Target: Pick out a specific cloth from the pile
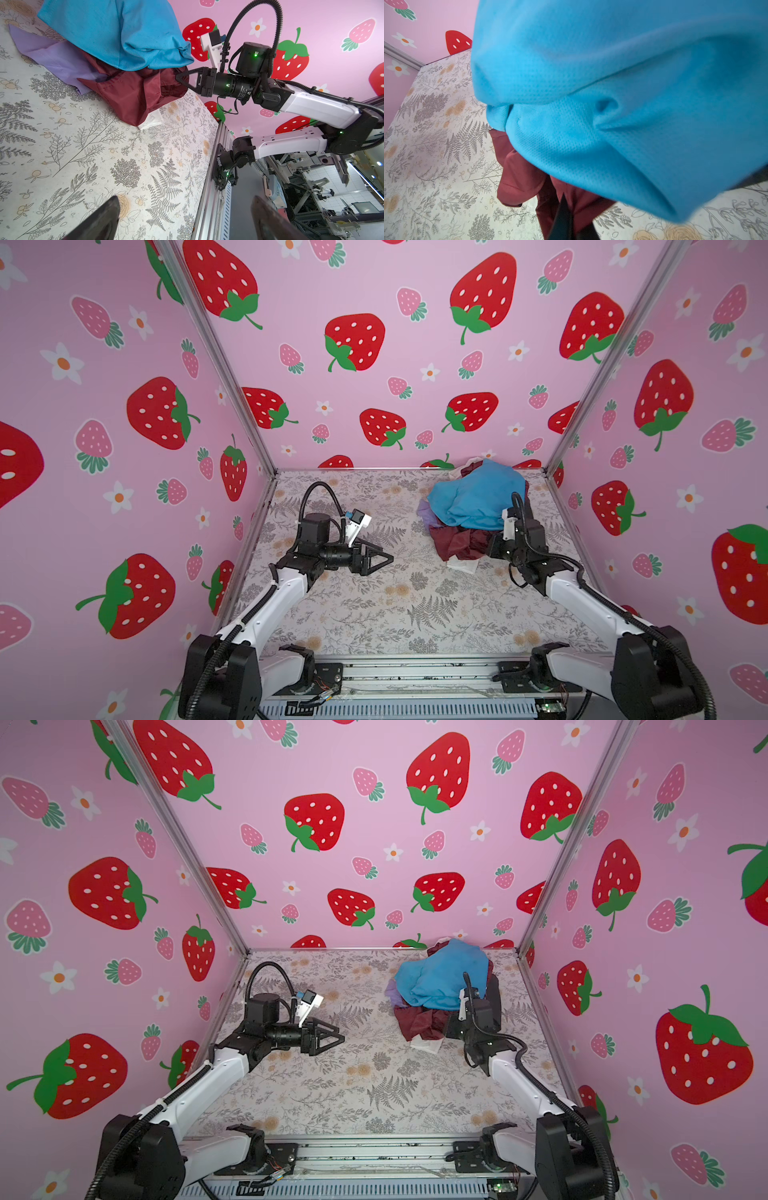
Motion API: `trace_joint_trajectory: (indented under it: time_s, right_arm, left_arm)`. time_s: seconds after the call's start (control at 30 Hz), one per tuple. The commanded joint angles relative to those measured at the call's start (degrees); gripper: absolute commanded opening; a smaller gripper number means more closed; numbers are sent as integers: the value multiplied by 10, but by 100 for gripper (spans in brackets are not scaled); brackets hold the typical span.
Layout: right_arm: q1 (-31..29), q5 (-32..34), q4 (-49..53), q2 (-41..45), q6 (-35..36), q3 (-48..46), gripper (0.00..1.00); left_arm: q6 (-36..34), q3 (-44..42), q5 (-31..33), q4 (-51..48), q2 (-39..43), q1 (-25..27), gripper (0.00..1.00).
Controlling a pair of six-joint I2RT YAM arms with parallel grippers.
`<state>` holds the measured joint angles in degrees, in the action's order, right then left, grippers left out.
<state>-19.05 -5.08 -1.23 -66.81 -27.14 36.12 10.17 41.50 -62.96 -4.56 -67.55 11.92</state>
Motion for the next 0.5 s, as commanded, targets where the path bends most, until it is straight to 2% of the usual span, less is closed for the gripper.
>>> trace_joint_trajectory:
  time_s: [0.0,0.17,0.47]
  right_arm:
    - [-6,-5,5,40,5,31,0]
    - [-6,0,17,80,21,67,0]
    - [-8,9,51,97,49,136,0]
  left_arm:
    - [-14,22,-3,-6,13,3,99]
    - [-14,22,-1,-6,13,3,99]
    - [-13,22,0,-7,20,7,99]
